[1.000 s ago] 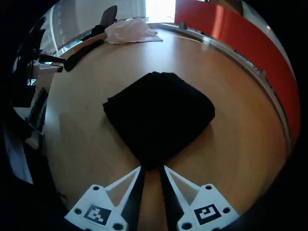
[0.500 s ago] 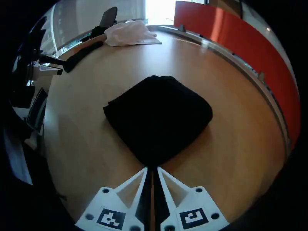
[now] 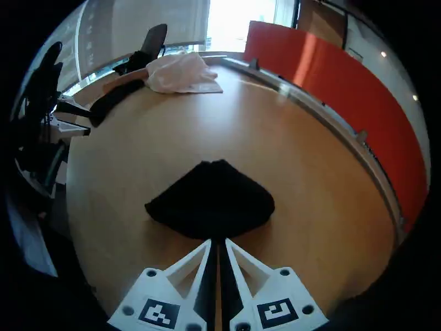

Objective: Fold towel

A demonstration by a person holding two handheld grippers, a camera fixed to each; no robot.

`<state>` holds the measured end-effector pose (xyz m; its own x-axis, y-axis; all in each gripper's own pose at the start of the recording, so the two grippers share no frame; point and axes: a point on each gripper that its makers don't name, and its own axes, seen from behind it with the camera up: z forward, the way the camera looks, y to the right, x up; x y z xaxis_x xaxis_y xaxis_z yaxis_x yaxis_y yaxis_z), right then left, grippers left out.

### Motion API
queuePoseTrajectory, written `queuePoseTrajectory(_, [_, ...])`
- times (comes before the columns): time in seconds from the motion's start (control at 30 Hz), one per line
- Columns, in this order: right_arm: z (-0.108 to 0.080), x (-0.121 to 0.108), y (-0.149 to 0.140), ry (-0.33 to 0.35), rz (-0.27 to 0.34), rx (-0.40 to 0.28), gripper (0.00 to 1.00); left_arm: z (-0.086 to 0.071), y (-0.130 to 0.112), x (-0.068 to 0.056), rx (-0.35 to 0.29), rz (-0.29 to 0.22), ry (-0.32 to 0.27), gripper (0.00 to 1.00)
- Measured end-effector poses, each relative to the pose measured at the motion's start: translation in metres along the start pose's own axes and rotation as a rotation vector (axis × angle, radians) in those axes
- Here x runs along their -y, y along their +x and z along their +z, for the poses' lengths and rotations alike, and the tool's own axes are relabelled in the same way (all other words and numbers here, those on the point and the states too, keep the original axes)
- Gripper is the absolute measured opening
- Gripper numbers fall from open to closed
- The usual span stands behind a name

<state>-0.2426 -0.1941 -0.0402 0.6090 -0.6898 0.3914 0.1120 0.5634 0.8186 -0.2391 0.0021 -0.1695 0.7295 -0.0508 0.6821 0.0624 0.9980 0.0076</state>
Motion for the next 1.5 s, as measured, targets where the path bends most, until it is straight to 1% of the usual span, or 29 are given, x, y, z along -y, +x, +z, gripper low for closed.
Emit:
queuePoseTrajectory(0.2, [-0.017,-0.02,0.05,-0.04,-0.039,-0.061,0.02,-0.001,0.011,-0.001,-0.024,0.007,-0.009,0.97])
queuePoseTrajectory(0.37, [-0.037,-0.032,0.084,-0.064,-0.073,-0.116,0.02,-0.003,0.019,-0.003,-0.045,0.01,-0.014,0.96])
queuePoseTrajectory(0.5, [-0.051,-0.04,0.101,-0.081,-0.095,-0.145,0.02,-0.005,0.023,-0.005,-0.056,0.011,-0.019,0.96])
queuePoseTrajectory(0.6, [-0.06,-0.047,0.107,-0.099,-0.102,-0.154,0.02,-0.006,0.026,-0.007,-0.062,0.012,-0.024,0.96])
queuePoseTrajectory(0.8, [-0.076,-0.065,0.107,-0.137,-0.094,-0.16,0.02,-0.009,0.03,-0.01,-0.073,0.017,-0.033,0.96])
queuePoseTrajectory(1.17, [-0.106,-0.102,0.103,-0.174,-0.043,-0.18,0.02,-0.01,0.032,-0.014,-0.077,0.028,-0.044,0.96])
queuePoseTrajectory(1.3, [-0.115,-0.117,0.095,-0.182,-0.029,-0.173,0.02,-0.009,0.031,-0.016,-0.073,0.031,-0.047,0.96])
queuePoseTrajectory(1.5, [-0.128,-0.145,0.074,-0.208,-0.01,-0.143,0.02,-0.008,0.031,-0.018,-0.07,0.031,-0.045,0.96])
